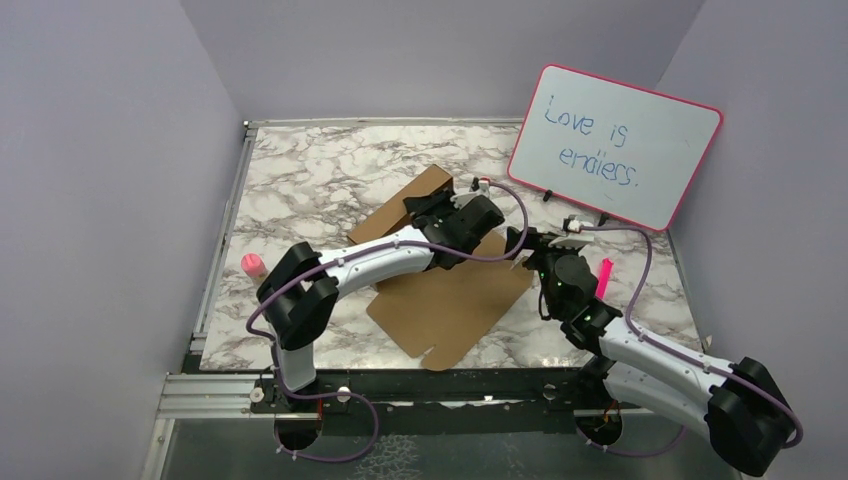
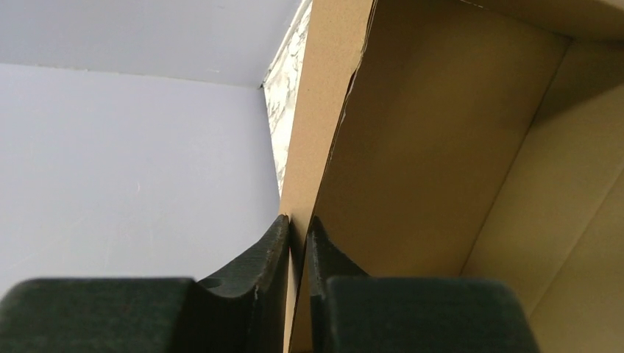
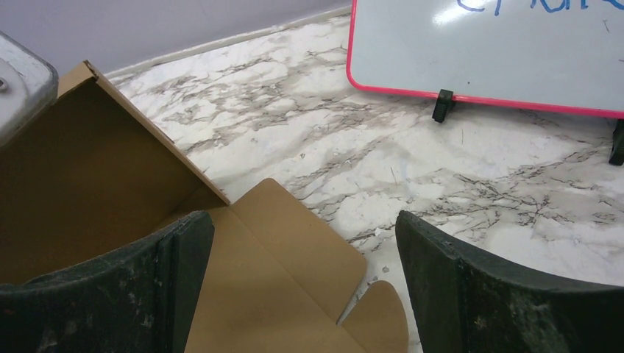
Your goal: Fold the paper box
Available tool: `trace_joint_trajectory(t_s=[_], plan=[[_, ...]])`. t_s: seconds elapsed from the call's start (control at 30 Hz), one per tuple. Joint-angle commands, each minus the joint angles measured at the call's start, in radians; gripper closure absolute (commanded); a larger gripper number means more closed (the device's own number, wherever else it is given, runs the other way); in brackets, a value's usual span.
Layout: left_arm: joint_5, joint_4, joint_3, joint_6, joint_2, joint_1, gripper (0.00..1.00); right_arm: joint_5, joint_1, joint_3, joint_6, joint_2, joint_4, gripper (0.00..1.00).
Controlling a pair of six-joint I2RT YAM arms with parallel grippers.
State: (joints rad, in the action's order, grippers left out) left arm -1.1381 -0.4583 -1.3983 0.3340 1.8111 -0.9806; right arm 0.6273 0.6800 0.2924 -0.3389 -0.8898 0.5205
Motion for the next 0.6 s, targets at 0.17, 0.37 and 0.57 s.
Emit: trace_joint_trajectory(t_s=[0.17,0.37,0.57], plan=[[0.041,0.016,-0.026,-0.017,-0.095,0.088,0.88,-0.047,-0.004,0.070,0.071,0.070,-0.126,0.02],[0.250,0.005,-0.013,-0.117,-0.171,0.238,0.89,-0.151,-0.004,0.184,0.072,0.125,-0.291,0.02],[0.612,-0.010,0.035,-0.299,-0.228,0.452,0.89,-0.229,-0.004,0.355,0.121,0.124,-0.464,0.01]])
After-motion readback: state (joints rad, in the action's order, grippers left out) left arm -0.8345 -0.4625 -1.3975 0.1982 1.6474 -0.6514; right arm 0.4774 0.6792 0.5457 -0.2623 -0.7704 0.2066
